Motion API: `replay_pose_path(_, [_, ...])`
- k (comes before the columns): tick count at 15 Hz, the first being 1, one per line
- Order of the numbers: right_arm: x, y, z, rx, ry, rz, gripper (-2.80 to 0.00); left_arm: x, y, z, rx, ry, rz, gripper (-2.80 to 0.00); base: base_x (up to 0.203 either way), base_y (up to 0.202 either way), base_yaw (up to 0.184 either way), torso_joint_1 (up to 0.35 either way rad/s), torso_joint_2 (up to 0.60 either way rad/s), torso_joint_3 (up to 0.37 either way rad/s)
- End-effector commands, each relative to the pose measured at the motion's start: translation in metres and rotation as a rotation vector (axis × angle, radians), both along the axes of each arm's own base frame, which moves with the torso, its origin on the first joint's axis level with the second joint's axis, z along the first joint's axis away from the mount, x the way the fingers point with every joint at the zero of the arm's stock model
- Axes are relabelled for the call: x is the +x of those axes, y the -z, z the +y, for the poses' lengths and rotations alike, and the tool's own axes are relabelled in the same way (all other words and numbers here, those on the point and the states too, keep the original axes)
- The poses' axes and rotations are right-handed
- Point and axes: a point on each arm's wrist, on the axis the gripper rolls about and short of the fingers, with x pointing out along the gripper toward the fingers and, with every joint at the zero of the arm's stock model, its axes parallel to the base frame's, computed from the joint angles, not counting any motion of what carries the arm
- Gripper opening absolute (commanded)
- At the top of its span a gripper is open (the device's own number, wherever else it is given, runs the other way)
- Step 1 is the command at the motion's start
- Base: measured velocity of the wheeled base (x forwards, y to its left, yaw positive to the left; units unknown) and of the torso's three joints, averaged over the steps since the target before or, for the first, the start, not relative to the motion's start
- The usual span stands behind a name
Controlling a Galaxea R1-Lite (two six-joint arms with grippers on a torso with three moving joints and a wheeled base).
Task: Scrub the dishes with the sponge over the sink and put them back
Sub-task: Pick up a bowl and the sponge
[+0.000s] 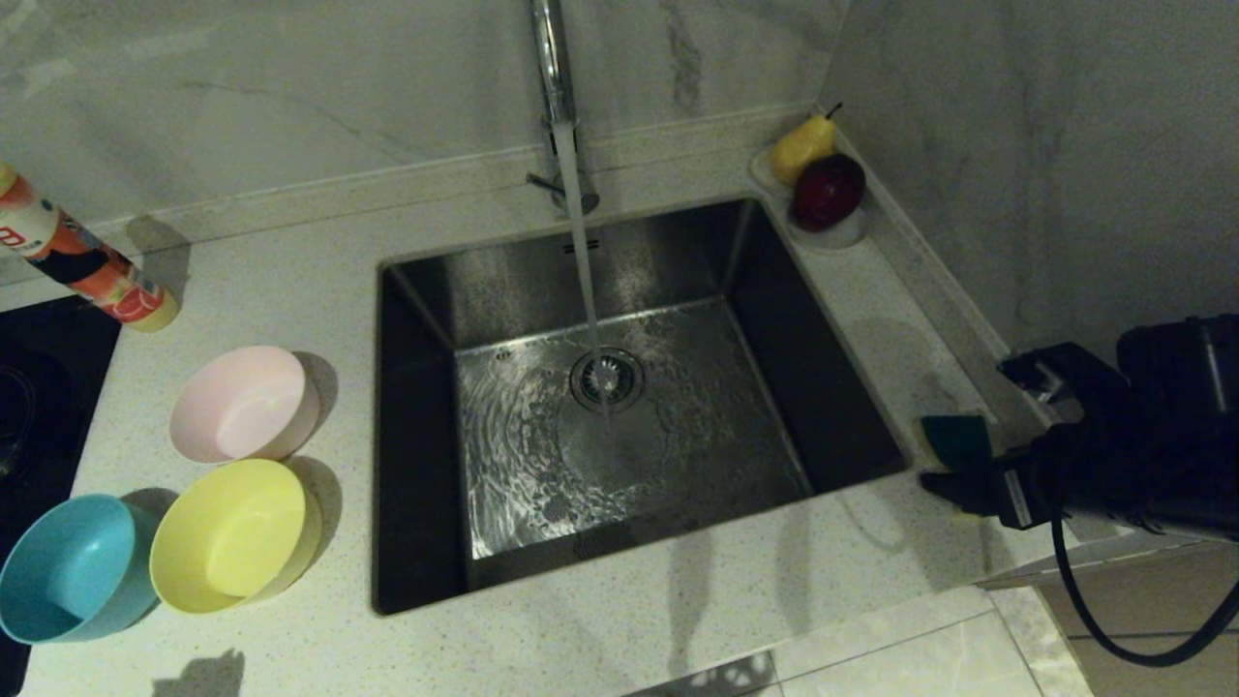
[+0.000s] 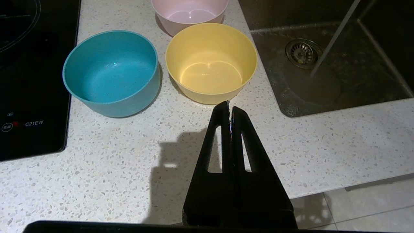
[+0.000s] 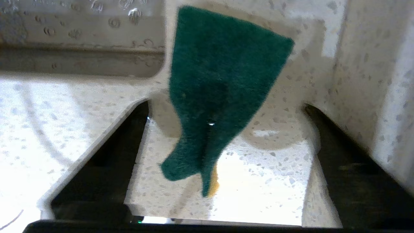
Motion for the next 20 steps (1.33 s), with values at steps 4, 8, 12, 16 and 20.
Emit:
replay_pose_path(4, [0.005,0.004,0.001,-0.003,-0.001,0.015,-2.8,0.003,0.011,0.0,0.0,0.0,0.039,-2.8,0.0,0.0,0.0,0.0,0.0,0.0])
replay_pose_path(8, [0.006,0.004,0.001,-0.004,-0.002,0.015,-2.8,0.003,0.011,0.0,0.0,0.0,0.039,-2.8,0.0,0.0,0.0,0.0,0.0,0.0])
replay_pose_path(12, [-0.001,-0.006,0.0,-0.001,-0.002,-0.016,-2.8,0.003,0.011,0.0,0.0,0.0,0.039,-2.8,0.0,0.0,0.0,0.0,0.0,0.0])
replay_pose_path(16, [-0.025,-0.035,0.003,0.015,-0.038,-0.041,-2.8,0.003,0.011,0.0,0.0,0.0,0.039,-2.8,0.0,0.0,0.0,0.0,0.0,0.0])
replay_pose_path(20, [-0.065,-0.067,0.007,0.109,-0.186,-0.011,-2.8,0.003,0.011,0.0,0.0,0.0,0.039,-2.8,0.0,0.0,0.0,0.0,0.0,0.0])
